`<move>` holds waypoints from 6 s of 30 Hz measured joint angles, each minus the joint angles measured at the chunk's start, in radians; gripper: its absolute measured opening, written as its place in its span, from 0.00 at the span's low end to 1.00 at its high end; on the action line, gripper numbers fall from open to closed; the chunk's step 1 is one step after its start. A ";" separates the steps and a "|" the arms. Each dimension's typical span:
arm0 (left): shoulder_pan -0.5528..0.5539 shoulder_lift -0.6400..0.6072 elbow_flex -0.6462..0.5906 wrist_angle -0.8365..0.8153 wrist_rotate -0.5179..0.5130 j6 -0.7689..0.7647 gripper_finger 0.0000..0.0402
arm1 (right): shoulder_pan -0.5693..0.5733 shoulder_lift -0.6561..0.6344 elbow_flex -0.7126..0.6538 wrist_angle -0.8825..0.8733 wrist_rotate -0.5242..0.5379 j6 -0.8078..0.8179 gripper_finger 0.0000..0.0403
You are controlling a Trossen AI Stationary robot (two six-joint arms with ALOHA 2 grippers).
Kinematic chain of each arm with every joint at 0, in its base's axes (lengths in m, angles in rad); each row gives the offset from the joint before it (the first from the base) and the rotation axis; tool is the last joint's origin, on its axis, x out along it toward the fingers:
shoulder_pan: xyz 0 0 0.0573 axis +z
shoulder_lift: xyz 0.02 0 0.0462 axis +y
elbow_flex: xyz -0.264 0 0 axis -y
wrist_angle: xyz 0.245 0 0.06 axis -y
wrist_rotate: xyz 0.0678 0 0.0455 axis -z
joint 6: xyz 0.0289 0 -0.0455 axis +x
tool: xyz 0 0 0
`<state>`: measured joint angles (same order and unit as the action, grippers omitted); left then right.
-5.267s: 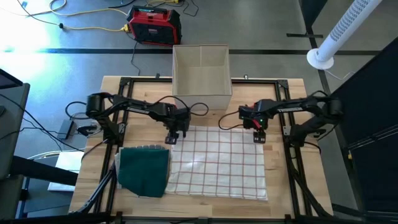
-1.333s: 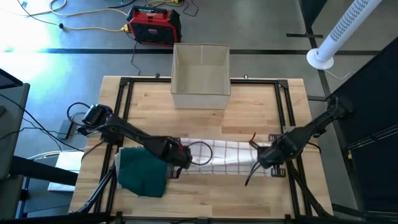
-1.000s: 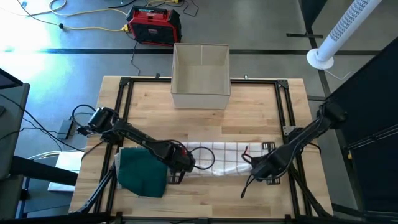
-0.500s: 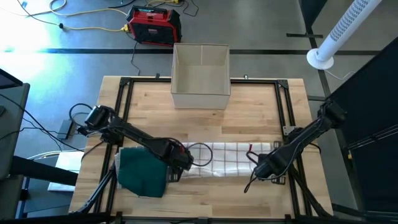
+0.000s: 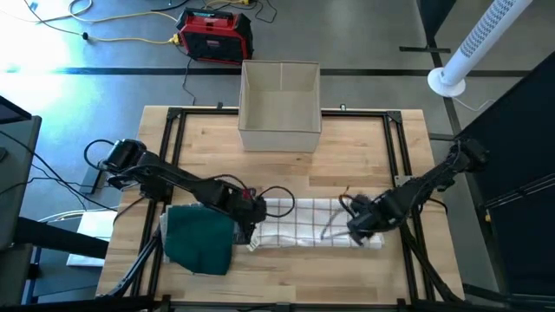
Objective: Fold towel
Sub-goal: Fold the white patterned kitchen towel, then stack the folded white patterned kitchen towel on top of the folded green kitchen towel
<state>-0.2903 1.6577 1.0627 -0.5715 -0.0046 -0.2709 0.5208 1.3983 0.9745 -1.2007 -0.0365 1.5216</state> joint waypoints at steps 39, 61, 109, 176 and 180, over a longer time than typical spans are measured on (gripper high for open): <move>-0.021 0.023 -0.307 0.472 -0.032 -0.041 0.04 | -0.051 -0.063 -0.423 0.293 -0.031 0.404 0.12; 0.144 0.117 -0.304 0.669 -0.016 -0.068 0.04 | -0.105 -0.257 -0.098 0.274 0.271 0.189 0.03; 0.178 -0.190 -0.257 0.595 -0.053 -0.033 0.04 | -0.398 -0.124 0.047 0.714 0.115 -0.521 0.51; 0.130 -0.020 0.353 -0.148 0.065 -0.138 0.04 | -0.076 -0.309 0.045 0.375 0.639 -0.473 0.51; 0.055 -0.119 0.351 -0.171 0.116 -0.251 0.04 | -0.076 -0.309 0.045 0.348 0.674 -0.517 0.51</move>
<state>-0.2351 1.5384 1.4139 -0.7423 0.1114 -0.5218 0.4450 1.0893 1.0191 -0.8522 0.6379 1.0044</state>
